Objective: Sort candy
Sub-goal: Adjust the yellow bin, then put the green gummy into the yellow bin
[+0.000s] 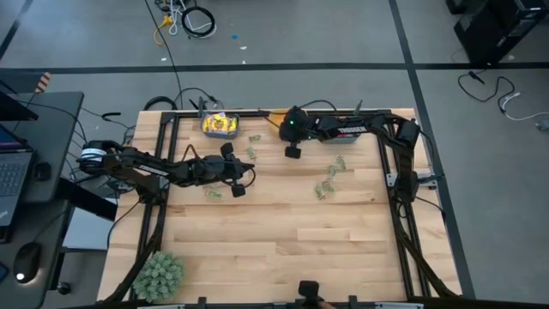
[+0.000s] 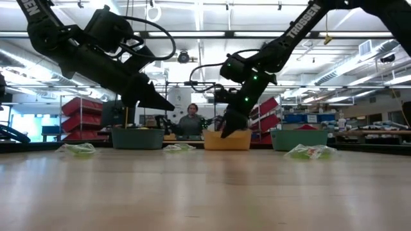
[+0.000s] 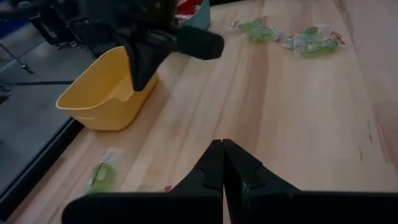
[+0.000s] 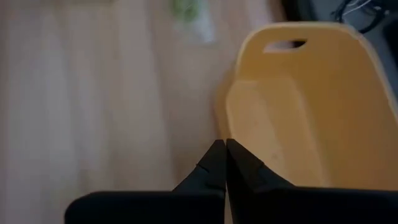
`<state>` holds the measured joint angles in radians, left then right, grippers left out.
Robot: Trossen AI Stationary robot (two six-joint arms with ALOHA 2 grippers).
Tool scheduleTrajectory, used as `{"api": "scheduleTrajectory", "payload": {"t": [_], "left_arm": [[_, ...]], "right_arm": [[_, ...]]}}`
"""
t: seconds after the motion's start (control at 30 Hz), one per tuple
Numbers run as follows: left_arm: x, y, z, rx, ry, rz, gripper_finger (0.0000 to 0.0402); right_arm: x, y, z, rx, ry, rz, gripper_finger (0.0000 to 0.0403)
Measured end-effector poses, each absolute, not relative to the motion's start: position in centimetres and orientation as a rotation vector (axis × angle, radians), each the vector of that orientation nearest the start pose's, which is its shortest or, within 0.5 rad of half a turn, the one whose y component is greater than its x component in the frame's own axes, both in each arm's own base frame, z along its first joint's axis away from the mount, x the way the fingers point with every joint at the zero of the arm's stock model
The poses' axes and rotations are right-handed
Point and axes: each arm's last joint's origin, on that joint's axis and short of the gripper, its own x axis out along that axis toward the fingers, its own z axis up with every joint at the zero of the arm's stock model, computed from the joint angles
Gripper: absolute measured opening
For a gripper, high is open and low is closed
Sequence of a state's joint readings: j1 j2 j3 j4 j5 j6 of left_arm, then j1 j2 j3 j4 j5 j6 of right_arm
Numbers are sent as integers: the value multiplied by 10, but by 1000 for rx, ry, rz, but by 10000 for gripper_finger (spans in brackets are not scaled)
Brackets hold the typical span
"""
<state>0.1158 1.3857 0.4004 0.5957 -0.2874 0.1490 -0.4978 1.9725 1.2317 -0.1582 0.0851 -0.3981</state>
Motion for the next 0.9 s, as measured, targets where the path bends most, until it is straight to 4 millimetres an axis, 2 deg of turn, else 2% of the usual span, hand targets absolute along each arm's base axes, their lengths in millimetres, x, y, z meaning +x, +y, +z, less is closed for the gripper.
{"api": "scheduleTrajectory", "payload": {"t": [0.27,0.4,0.57,0.73,0.9], "left_arm": [[241,38,152,133,452,393,0],[241,39,149,83,535,395,0],[240,42,146,61,625,405,8],[243,43,145,120,640,394,53],[251,51,137,115,682,425,114]], "right_arm": [[361,-209,162,-153,942,-376,0],[357,-204,199,-133,888,-394,2],[347,-182,242,-109,811,-392,13],[339,-164,272,-110,748,-393,35],[338,-153,275,-122,776,-382,55]]}}
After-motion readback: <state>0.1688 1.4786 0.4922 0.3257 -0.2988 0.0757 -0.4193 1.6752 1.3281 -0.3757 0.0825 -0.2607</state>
